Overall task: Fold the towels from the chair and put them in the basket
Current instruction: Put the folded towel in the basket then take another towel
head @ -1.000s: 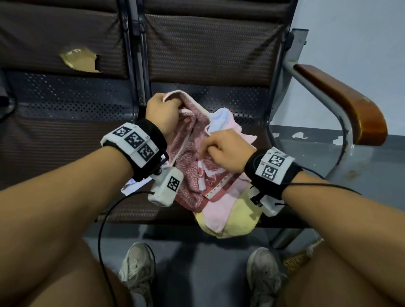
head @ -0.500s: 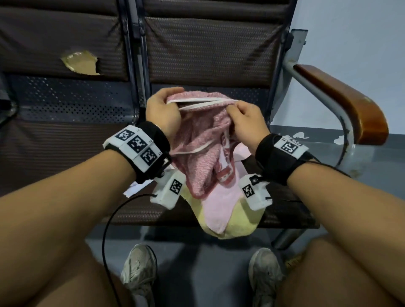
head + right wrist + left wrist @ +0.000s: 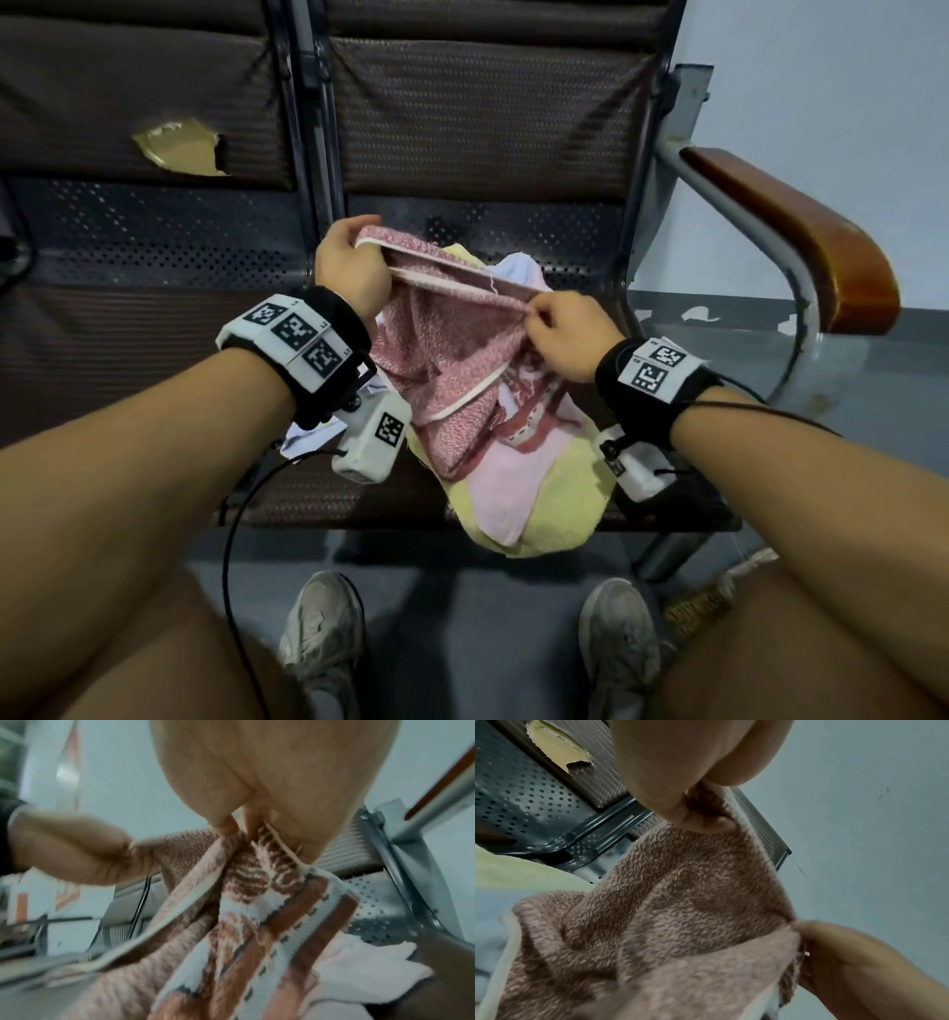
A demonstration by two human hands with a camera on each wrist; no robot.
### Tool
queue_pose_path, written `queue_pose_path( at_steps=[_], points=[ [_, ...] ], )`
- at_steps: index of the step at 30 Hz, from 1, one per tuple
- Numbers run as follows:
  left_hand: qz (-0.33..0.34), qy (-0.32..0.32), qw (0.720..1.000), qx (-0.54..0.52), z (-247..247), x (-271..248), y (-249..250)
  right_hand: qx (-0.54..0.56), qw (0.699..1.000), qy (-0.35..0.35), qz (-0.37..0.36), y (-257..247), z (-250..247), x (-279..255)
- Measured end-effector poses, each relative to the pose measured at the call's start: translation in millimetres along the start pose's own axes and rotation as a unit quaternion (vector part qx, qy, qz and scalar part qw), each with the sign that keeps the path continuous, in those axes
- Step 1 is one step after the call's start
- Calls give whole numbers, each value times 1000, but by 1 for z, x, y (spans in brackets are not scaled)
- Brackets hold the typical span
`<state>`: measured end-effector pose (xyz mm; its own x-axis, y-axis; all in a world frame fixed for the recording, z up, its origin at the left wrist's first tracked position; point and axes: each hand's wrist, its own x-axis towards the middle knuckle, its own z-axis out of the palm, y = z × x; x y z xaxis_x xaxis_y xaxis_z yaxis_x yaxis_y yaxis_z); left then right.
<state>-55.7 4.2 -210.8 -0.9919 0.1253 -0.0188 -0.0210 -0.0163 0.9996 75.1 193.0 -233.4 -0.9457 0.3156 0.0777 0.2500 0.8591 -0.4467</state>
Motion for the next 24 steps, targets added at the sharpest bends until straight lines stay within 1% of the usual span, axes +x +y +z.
queue_pose_path(
  at_steps=[1, 3, 4, 6, 9, 11, 12, 14, 16, 18, 21, 23, 24],
  points=[
    [-1, 1, 1000, 13, 0, 1, -2, 63, 998, 25, 15, 0, -2, 1],
    [-9, -10, 1000, 17, 2, 2, -5, 167, 984, 60, 20, -3, -7, 1],
    [-10, -17, 1000, 18, 3, 2, -5, 195, 978, 73, 18, -6, -9, 0],
    [-9, -24, 1000, 12, 6, 2, -2, 208, 975, 84, -1, -9, -14, -1],
    [-15, -13, 1000, -14, 6, 5, 2, 154, 984, 65, -60, -1, -20, -5],
    [-16, -3, 1000, -20, 3, 6, 3, 70, 993, 9, -90, 9, -22, -6],
    [-16, 0, 1000, -23, 2, 6, 3, 19, 995, -31, -94, 13, -22, -7],
    [-11, 0, 1000, -20, 0, 6, 0, -86, 988, -98, -89, 19, -18, -8],
    [-7, 8, 1000, -13, -1, 6, -3, -140, 979, -131, -67, 25, -16, -8],
    [-10, 19, 1000, -7, -3, 9, -4, -137, 980, -132, -57, 32, -15, -9],
    [-20, 11, 1000, 2, -9, 11, -6, -107, 986, -113, -55, 43, -12, -13],
    [-27, 1, 1000, 8, -10, 9, -7, -81, 993, -81, -28, 48, -13, -13],
    [-34, -2, 999, 9, -9, 8, -7, -61, 997, -47, -6, 50, -15, -11]
  ],
)
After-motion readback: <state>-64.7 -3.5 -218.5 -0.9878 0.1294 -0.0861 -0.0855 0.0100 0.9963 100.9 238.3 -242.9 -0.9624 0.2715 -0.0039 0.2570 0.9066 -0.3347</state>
